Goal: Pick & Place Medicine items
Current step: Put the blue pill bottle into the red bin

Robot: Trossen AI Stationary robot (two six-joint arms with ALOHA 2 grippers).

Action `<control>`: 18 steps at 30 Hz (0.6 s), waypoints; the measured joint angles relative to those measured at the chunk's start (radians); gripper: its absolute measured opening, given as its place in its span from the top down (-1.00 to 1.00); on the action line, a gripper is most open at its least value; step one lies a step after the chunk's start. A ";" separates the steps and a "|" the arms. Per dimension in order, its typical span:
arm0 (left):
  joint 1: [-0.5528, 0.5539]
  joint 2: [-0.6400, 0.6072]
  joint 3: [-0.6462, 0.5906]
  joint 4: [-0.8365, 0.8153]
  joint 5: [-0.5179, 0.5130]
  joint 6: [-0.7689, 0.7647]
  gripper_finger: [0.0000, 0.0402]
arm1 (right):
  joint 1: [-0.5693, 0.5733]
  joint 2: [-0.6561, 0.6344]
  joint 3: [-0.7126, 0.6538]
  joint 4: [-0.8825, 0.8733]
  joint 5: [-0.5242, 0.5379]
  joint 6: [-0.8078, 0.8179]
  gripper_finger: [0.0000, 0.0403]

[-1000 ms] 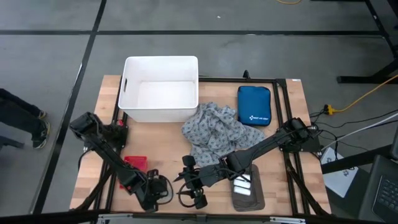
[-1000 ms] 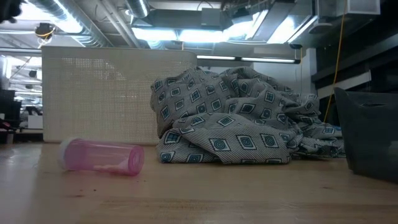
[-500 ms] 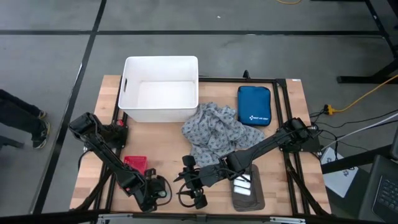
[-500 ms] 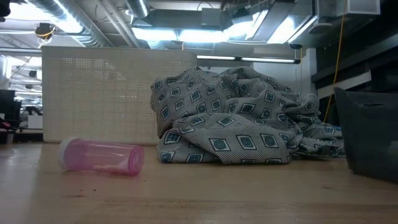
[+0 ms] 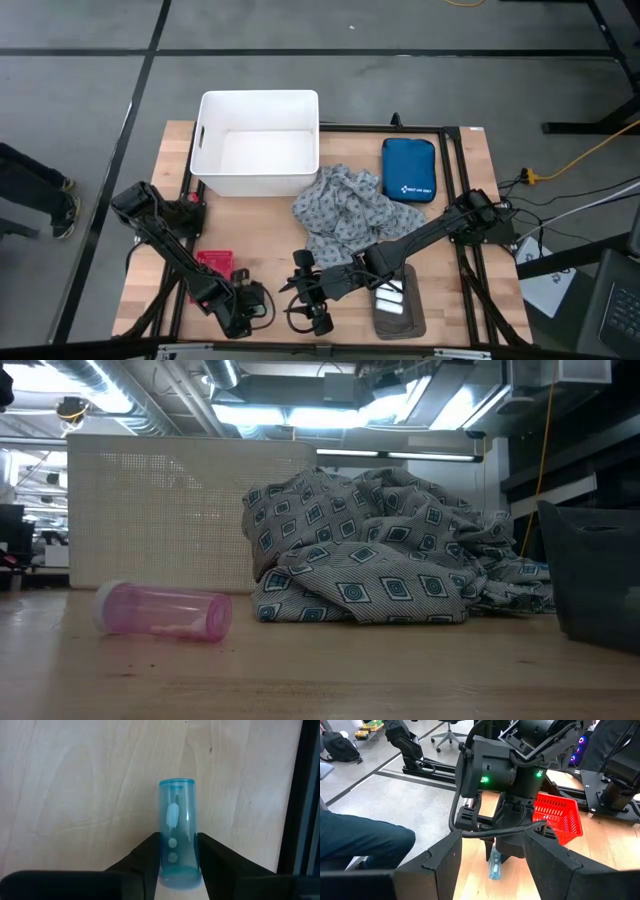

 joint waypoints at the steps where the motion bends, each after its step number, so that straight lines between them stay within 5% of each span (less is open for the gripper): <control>1: 0.000 0.000 0.000 0.000 -0.001 0.001 0.41 | 0.000 0.000 0.000 0.000 0.000 0.001 -0.04; 8: 0.000 -0.036 -0.005 0.060 -0.037 0.064 0.68 | 0.000 0.000 0.000 0.000 0.000 0.001 -0.04; 18: -0.046 -0.329 -0.001 -0.025 -0.185 0.167 0.66 | 0.000 0.000 0.000 0.000 0.000 0.001 -0.04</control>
